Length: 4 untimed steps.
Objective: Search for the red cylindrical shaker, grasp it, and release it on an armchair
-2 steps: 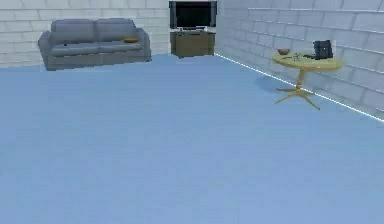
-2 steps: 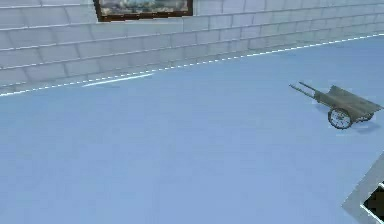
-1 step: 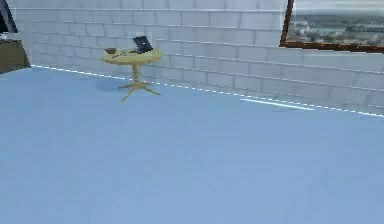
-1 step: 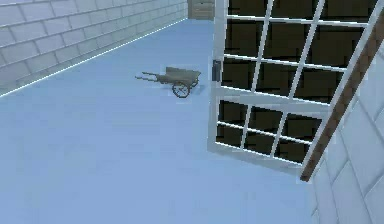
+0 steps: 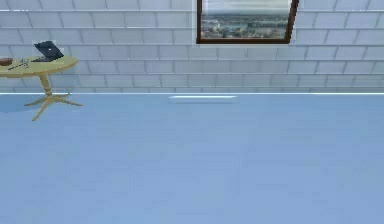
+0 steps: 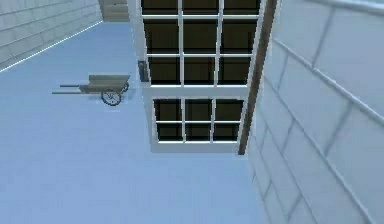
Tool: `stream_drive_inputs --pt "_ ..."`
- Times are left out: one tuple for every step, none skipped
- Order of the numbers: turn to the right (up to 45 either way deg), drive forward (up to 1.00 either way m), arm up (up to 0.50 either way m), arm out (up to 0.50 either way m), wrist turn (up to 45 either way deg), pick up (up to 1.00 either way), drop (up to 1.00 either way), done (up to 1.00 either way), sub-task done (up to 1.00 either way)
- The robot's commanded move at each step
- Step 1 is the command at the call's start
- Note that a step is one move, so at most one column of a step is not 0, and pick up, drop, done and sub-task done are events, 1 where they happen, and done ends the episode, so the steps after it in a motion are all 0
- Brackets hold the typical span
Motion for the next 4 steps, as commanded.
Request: stream_drive_inputs --pt "0.0 0.05 0.0 0.0 0.0 0.0 0.0 0.0 0.0" --pt "-45.0 0.0 0.0 0.0 0.0 0.0 0.0 0.0 0.0" --pt "-42.0 0.0 0.0 0.0 0.0 0.0 0.0 0.0 0.0" --pt "0.0 0.9 0.0 0.0 0.0 0.0 0.0 0.0 0.0"
